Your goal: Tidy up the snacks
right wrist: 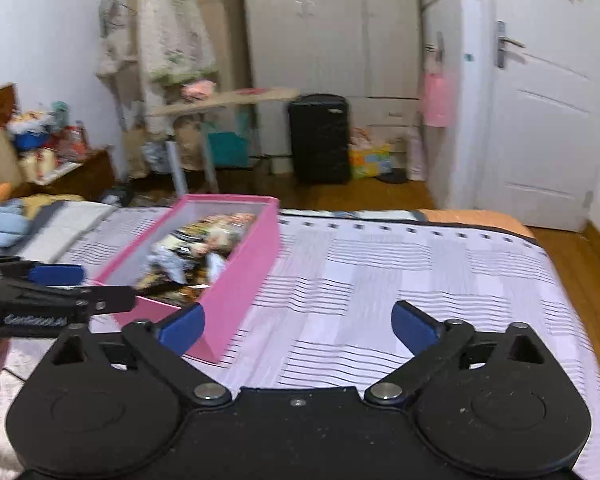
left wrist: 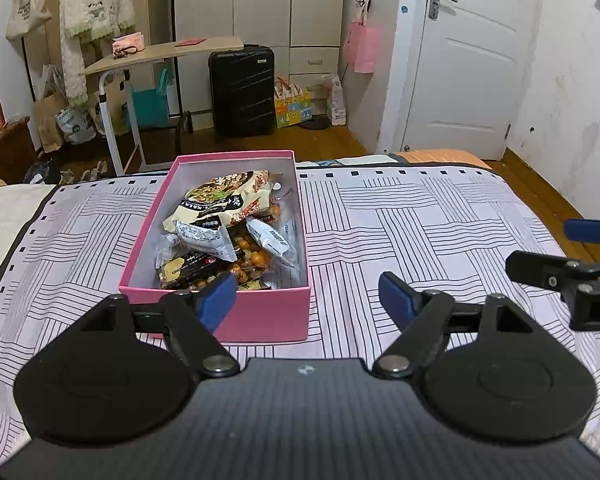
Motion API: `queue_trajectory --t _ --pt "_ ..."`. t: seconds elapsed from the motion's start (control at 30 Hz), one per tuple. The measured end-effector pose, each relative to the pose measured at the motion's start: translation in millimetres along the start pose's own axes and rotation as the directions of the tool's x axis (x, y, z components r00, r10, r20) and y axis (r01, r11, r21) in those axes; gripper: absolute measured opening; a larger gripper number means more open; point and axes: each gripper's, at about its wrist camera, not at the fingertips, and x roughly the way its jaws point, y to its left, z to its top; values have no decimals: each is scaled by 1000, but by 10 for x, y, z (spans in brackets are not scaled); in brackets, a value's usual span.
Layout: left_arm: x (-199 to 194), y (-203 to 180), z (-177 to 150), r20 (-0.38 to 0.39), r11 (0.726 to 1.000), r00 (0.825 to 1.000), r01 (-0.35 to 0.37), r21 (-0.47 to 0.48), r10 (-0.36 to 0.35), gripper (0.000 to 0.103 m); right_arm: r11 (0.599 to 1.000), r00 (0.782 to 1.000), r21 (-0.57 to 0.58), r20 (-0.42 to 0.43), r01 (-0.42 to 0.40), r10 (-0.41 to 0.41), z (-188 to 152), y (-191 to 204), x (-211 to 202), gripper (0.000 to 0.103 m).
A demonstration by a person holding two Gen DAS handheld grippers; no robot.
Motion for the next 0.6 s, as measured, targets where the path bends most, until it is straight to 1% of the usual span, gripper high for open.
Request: queue_trajectory --t 0.03,0.1,0.23,0.3,0.43,0.6 --pt "-6 -10 -8 3 1000 1000 -3 5 3 84 999 999 -1 -12 33 -33 5 24 -2 102" --pt "-22 -26 -20 11 1000 1000 -10 17 10 90 998 998 1 -25 60 -60 3 36 -10 102" --pt "-45 -49 -49 23 1000 1000 -13 26 12 100 998 999 30 -10 50 -49 -12 2 -91 102" --pt "-42 -68 -63 22 999 999 -24 30 23 101 998 998 33 -2 61 -61 -35 4 -131 102" --pt "-16 -92 -83 6 999 999 -42 32 42 101 992 992 18 11 126 -126 -77 14 -162 102" --pt "-8 -93 -126 2 997 998 -70 24 70 101 991 991 32 -8 131 -131 -132 4 -157 102"
